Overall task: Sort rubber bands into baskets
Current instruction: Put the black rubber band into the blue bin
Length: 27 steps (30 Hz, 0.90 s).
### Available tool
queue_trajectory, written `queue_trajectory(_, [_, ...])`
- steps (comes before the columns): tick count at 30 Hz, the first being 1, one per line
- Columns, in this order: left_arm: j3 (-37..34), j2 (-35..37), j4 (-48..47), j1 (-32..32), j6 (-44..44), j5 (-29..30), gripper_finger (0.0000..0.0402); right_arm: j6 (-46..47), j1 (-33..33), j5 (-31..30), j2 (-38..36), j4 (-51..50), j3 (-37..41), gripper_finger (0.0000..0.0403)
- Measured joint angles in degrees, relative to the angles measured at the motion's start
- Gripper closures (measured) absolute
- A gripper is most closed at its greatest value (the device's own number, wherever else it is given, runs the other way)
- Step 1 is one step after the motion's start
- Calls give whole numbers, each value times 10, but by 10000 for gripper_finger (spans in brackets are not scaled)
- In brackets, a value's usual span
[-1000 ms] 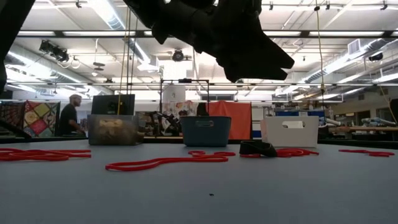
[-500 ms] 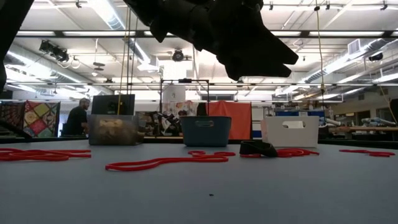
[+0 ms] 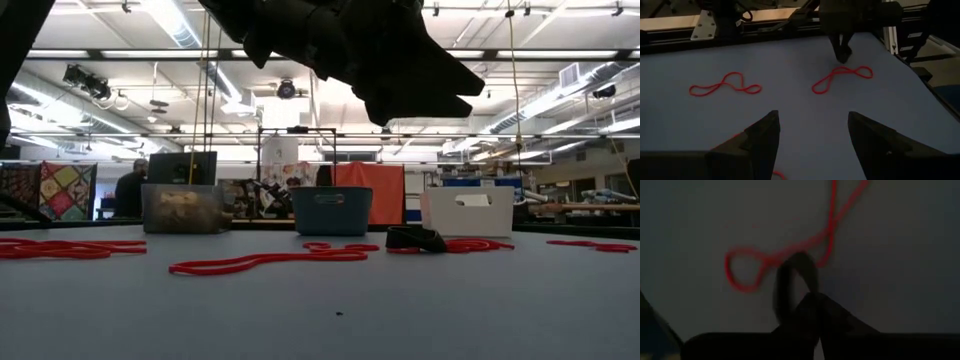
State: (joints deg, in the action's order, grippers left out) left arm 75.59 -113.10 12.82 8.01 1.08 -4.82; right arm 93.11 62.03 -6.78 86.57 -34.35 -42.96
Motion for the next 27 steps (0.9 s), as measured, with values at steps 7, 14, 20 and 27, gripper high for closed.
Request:
queue_trajectory(7, [0,0,2,0,1,0,165,-34,-27,-149,-6,-6,-1,393])
queue_trajectory(14, [0,0,5,0,1,0,165,-96,-71,-317,-7,-12,-1,394])
queue_trajectory(20, [0,0,17,0,17,0,165,-164,-109,-418,-7,1,-1,395])
queue_trajectory(27, [0,0,24,0,19,0,165,-273,-152,-450,-7,62,-1,395])
